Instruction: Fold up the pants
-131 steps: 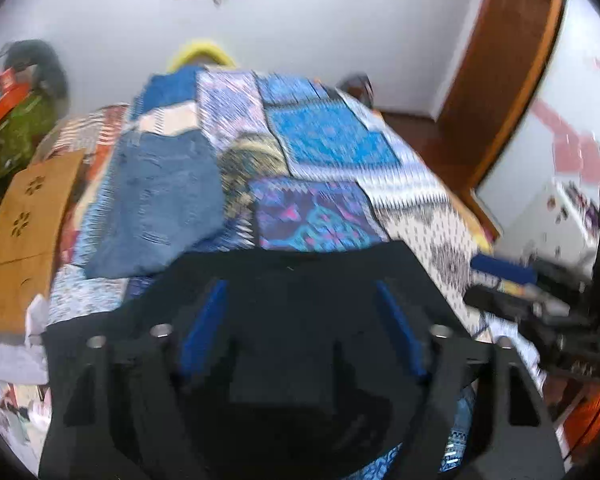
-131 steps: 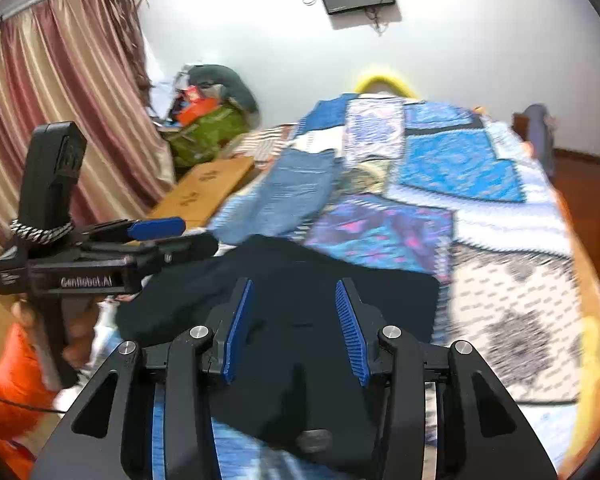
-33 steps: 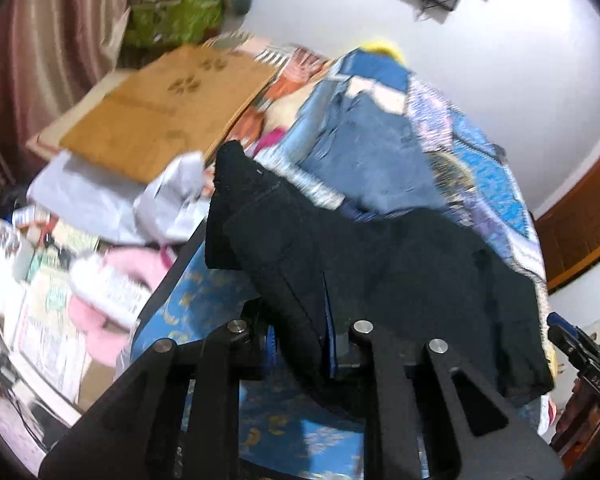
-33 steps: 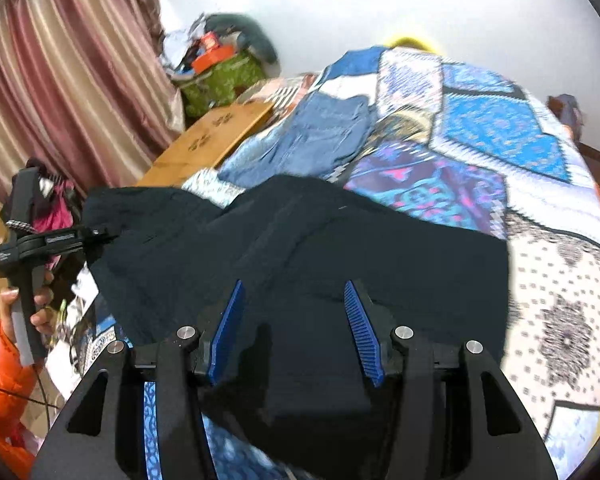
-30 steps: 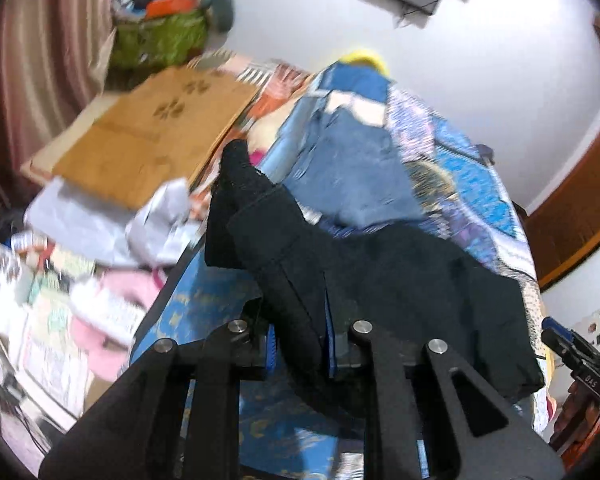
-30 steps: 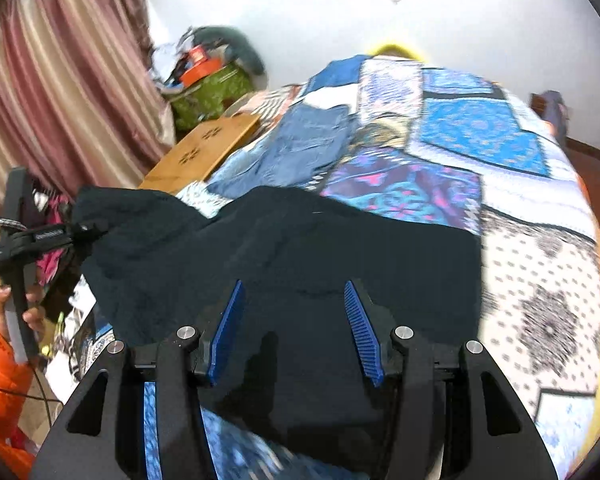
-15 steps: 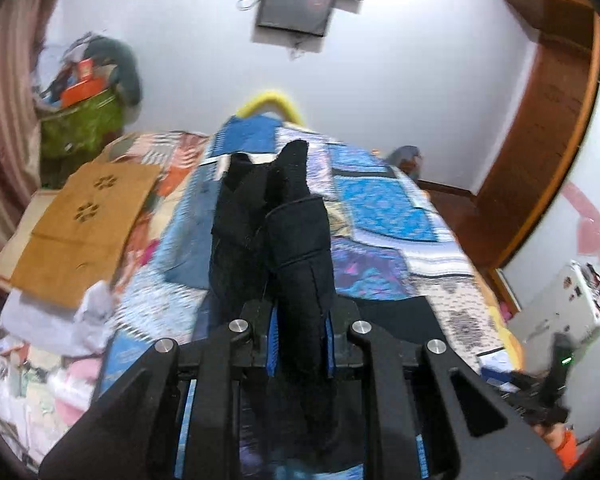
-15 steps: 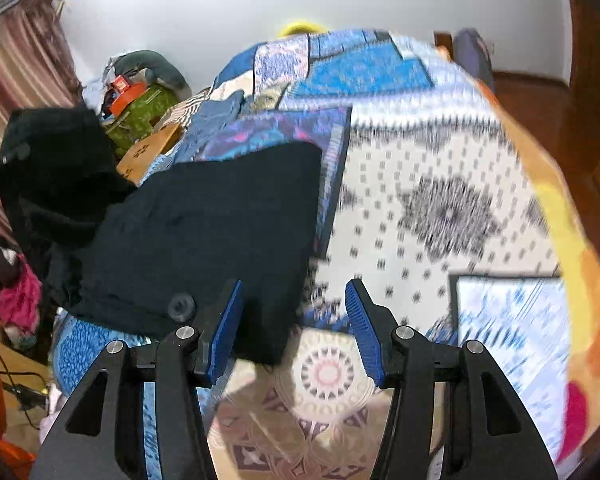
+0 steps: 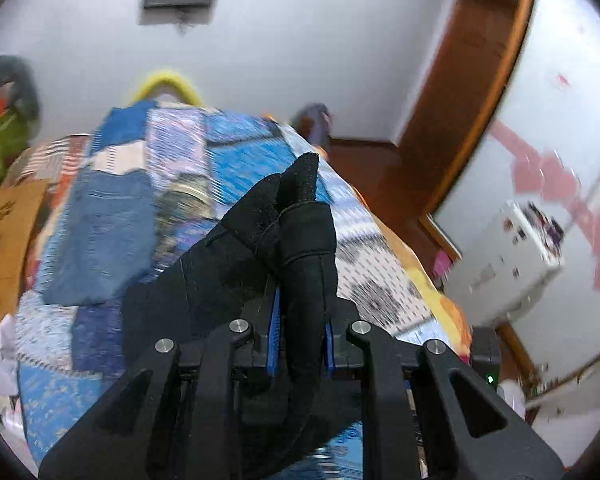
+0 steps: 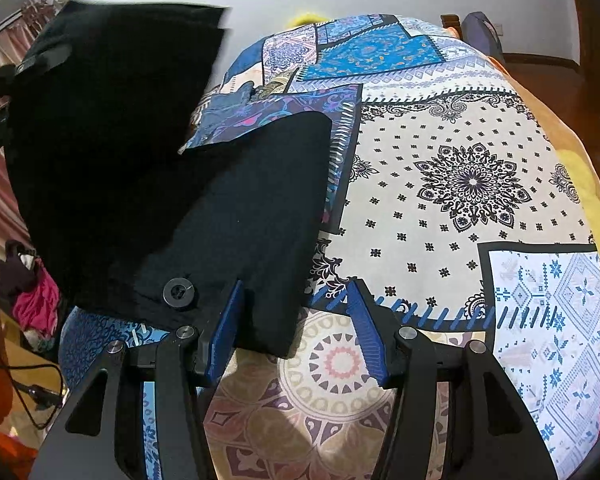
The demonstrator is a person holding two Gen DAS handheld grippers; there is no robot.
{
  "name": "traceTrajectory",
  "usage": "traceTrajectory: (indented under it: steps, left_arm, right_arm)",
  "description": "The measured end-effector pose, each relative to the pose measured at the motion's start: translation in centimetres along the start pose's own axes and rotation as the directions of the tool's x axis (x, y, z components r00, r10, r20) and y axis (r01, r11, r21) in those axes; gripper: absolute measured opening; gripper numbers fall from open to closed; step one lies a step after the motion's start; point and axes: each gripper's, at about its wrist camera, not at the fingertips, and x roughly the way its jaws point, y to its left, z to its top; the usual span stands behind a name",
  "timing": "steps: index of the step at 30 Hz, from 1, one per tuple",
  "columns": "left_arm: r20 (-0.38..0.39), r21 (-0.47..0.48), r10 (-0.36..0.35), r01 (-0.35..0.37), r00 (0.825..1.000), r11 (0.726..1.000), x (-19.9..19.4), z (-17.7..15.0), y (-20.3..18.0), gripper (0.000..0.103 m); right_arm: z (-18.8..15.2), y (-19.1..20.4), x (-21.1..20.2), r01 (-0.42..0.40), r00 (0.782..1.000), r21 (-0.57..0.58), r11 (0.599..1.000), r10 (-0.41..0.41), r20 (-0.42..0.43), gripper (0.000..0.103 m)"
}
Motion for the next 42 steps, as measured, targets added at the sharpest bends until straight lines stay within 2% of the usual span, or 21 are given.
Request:
traceTrajectory:
  steps: [4, 8, 13, 15, 17, 19, 20, 22, 25, 28, 31, 32, 33, 35, 38, 42]
  left_arm:
    - [-0.124, 0.068, -0.034, 0.043, 0.992, 0.997, 3.6, -1.9, -2.4, 0.017]
    - [-0.237, 0.105, -0.03, 0.057, 0.971, 0.993, 6.9, -4.2, -3.9, 0.017]
    - [-0.287, 0.198, 0.026, 0.032, 0.958, 0.98, 8.4, -6.8, -5.5, 0.018]
    - [-0.29, 0.231, 0.051, 0.018, 0.956, 0.973, 8.3, -7.3, -5.6, 0.021]
    - [-0.29, 0.247, 0.05, 0.024, 0.956, 0.969, 7.9, -7.1, -5.9, 0.035]
    - [-0.276, 0.242, 0.038, 0.031, 0.96, 0.97, 7.0, -6.8, -5.8, 0.062]
    - [-0.263, 0.241, 0.033, 0.033, 0.964, 0.97, 6.5, -6.6, -5.7, 0.065]
    - [-0.213, 0.239, 0.038, 0.015, 0.976, 0.971, 5.1, -5.8, -5.3, 0.066]
    - [-0.154, 0.21, 0.075, -0.042, 0.985, 0.977, 3.7, -3.9, -3.3, 0.066]
    - [-0.121, 0.177, 0.157, -0.135, 0.98, 0.975, 3.5, -1.5, 0.3, 0.066]
    - [-0.11, 0.167, 0.277, -0.257, 0.955, 0.952, 4.8, 0.9, 4.5, 0.066]
    - [-0.112, 0.163, 0.321, -0.301, 0.94, 0.939, 5.5, 1.7, 6.2, 0.066]
    - [-0.115, 0.164, 0.343, -0.323, 0.932, 0.932, 6.0, 2.1, 7.3, 0.066]
    - [-0.127, 0.181, 0.379, -0.354, 0.917, 0.917, 7.4, 2.7, 9.4, 0.066]
    - [-0.189, 0.213, 0.441, -0.402, 0.877, 0.89, 10.9, 2.9, 12.7, 0.066]
    - [-0.295, 0.216, 0.466, -0.417, 0.834, 0.883, 14.7, 1.5, 16.3, 0.066]
  right_arm:
    - [-0.1, -0.1, -0.1, -0.003, 1.0, 0.005, 1.0, 0.003, 0.007, 0.051]
    - [-0.3, -0.1, -0.4, -0.009, 1.0, 0.008, 1.0, 0.009, 0.008, 0.051]
    - [-0.4, 0.0, -0.7, -0.008, 1.0, 0.01, 1.0, 0.008, 0.008, 0.051]
    - [-0.6, 0.1, -1.0, -0.005, 1.0, 0.012, 1.0, 0.004, 0.011, 0.051]
    - [-0.7, 0.2, -1.3, -0.003, 1.0, 0.012, 1.0, 0.003, 0.013, 0.051]
    - [-0.8, 0.3, -1.5, 0.002, 1.0, 0.01, 1.0, -0.002, 0.015, 0.051]
    - [-0.9, 0.4, -1.7, 0.005, 1.0, 0.009, 1.0, -0.005, 0.017, 0.051]
    - [-1.0, 0.4, -2.0, 0.012, 1.0, 0.009, 1.0, -0.012, 0.018, 0.051]
    - [-1.0, 0.5, -2.3, 0.03, 0.999, -0.002, 1.0, -0.03, 0.016, 0.051]
    - [-1.1, 0.7, -2.6, 0.043, 0.999, -0.014, 0.999, -0.043, 0.021, 0.051]
    - [-1.1, 1.0, -2.9, 0.046, 0.999, -0.024, 0.999, -0.045, 0.026, 0.051]
    - [-1.1, 1.1, -2.9, 0.049, 0.998, -0.026, 0.998, -0.048, 0.028, 0.051]
    - [-1.2, 1.2, -2.9, 0.051, 0.998, -0.025, 0.998, -0.05, 0.029, 0.051]
    - [-1.2, 1.3, -2.9, 0.048, 0.998, -0.022, 0.999, -0.048, 0.027, 0.051]
    - [-1.2, 1.4, -2.6, 0.046, 0.999, -0.022, 0.999, -0.045, 0.02, 0.051]
    - [-1.0, 1.6, -1.7, 0.05, 0.999, -0.035, 0.998, -0.05, -0.004, 0.051]
